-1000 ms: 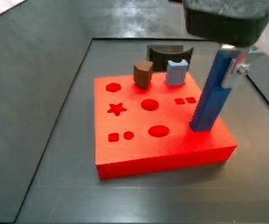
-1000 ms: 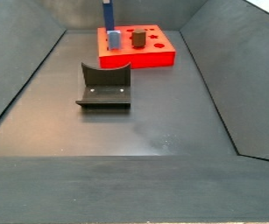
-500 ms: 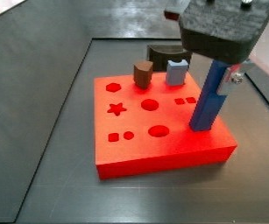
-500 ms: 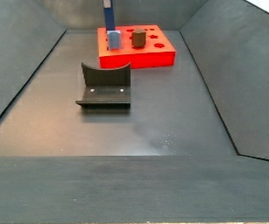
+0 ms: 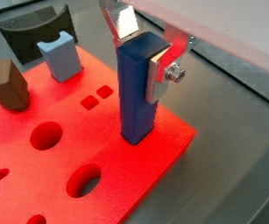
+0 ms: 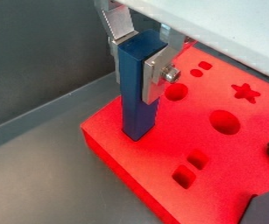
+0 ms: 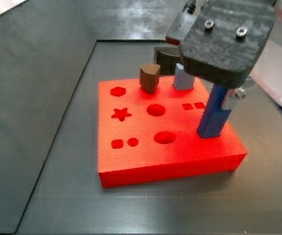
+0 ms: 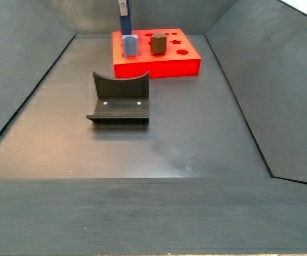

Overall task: Pick up the rectangle object. Move up. Move to above the board. Insert the rectangle object.
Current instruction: Insert the rectangle object.

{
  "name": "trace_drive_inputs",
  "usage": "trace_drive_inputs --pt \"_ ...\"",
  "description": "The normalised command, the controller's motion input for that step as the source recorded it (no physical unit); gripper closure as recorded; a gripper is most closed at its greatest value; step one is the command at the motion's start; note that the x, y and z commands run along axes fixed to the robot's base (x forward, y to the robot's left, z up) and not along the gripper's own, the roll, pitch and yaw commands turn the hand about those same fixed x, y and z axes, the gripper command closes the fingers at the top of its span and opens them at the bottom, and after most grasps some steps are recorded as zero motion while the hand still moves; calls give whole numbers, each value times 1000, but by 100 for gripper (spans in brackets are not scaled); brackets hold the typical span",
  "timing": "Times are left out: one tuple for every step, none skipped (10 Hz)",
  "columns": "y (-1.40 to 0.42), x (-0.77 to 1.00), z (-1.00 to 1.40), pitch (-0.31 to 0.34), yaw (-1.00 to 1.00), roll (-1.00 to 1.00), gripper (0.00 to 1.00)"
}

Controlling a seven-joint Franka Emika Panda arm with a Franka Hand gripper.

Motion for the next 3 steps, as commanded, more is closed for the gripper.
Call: trace_drive_inputs --pt "0 0 -34 0 0 0 100" --pt "0 0 0 13 0 0 100" --pt "0 0 0 0 0 0 100"
